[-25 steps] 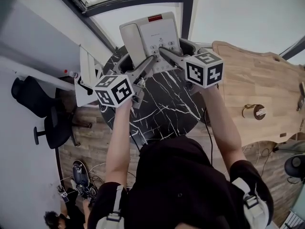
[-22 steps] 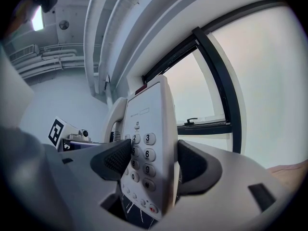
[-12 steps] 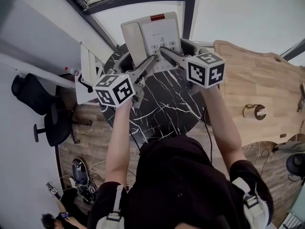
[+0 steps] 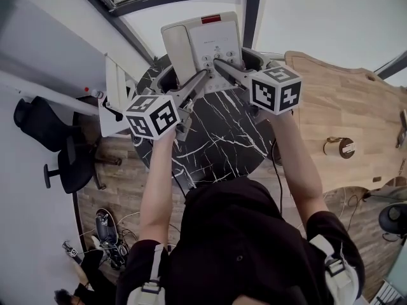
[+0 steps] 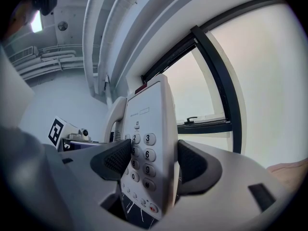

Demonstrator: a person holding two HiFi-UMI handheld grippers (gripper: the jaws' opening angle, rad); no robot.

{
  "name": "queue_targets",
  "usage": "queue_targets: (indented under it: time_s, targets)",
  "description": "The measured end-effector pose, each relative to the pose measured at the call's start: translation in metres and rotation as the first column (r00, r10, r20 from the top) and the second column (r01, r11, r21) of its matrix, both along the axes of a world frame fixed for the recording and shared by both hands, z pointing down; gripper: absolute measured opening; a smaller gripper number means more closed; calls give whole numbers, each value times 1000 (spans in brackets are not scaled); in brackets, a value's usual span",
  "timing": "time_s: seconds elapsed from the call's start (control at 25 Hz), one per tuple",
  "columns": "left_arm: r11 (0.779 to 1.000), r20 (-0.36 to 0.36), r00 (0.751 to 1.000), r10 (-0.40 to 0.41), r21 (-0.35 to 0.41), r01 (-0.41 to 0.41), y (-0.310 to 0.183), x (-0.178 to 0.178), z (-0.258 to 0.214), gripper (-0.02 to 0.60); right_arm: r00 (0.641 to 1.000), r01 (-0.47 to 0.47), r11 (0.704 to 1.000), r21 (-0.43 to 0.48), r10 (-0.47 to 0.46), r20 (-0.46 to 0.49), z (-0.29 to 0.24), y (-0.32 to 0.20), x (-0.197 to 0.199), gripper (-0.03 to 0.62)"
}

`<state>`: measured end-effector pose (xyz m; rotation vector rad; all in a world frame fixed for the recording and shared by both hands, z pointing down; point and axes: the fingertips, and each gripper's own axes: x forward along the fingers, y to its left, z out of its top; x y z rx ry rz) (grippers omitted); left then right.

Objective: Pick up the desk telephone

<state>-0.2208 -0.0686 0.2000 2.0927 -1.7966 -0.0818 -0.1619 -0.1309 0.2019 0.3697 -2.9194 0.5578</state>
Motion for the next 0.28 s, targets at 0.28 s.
queue_targets:
  time_s: [0.28]
  targets:
    - [1000, 5, 1000, 2, 1, -2, -2, -1, 1, 376, 1000, -2, 1000, -1, 2, 0, 1, -1, -1, 311]
